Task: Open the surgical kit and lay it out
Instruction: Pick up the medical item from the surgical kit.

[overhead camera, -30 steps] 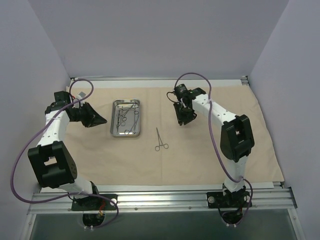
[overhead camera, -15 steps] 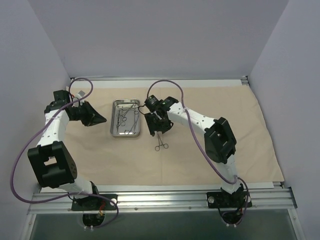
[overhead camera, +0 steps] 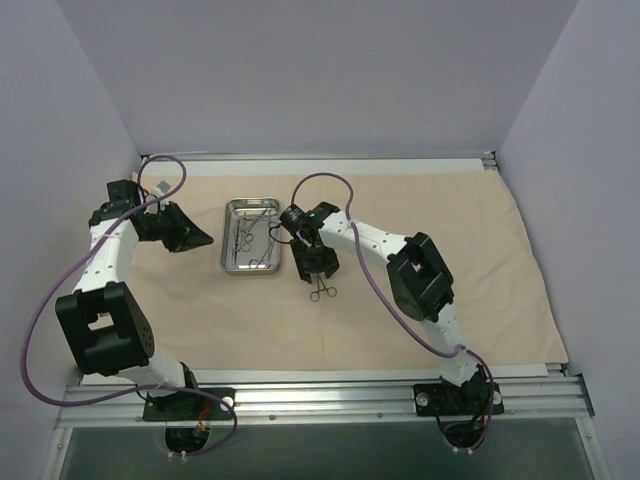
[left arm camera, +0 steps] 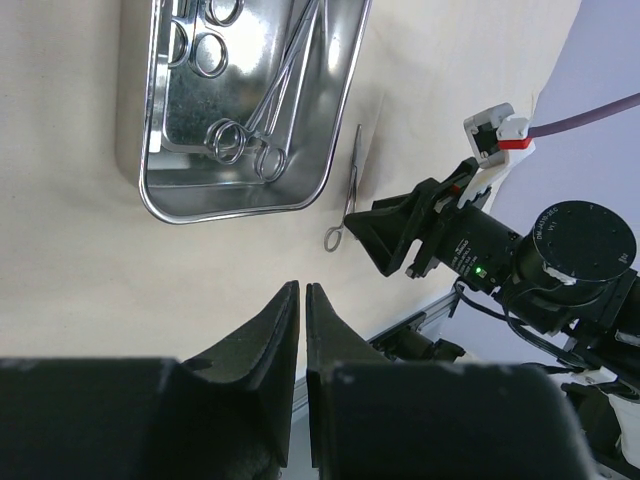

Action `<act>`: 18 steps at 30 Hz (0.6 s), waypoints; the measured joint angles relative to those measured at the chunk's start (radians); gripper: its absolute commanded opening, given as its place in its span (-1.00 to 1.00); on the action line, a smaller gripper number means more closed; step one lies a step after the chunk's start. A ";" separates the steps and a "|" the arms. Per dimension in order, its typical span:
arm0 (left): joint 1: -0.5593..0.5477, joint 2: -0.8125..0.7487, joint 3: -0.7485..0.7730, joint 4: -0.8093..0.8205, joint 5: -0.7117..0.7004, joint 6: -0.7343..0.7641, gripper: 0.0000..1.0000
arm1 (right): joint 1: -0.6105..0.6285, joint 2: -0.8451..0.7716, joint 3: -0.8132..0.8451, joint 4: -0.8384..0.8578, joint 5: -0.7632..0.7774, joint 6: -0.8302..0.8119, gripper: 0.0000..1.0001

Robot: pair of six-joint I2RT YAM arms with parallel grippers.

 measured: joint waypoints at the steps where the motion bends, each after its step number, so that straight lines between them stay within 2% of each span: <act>1: 0.000 0.000 0.000 0.000 0.000 0.001 -0.69 | 0.003 0.002 0.000 -0.002 0.000 0.003 -0.08; 11: 0.000 0.000 0.000 0.000 0.001 0.002 -0.69 | 0.010 0.015 -0.019 0.010 0.000 0.019 -0.26; 18: 0.000 0.000 0.000 0.000 0.003 0.002 -0.69 | 0.010 0.022 -0.053 0.032 0.000 0.018 -0.29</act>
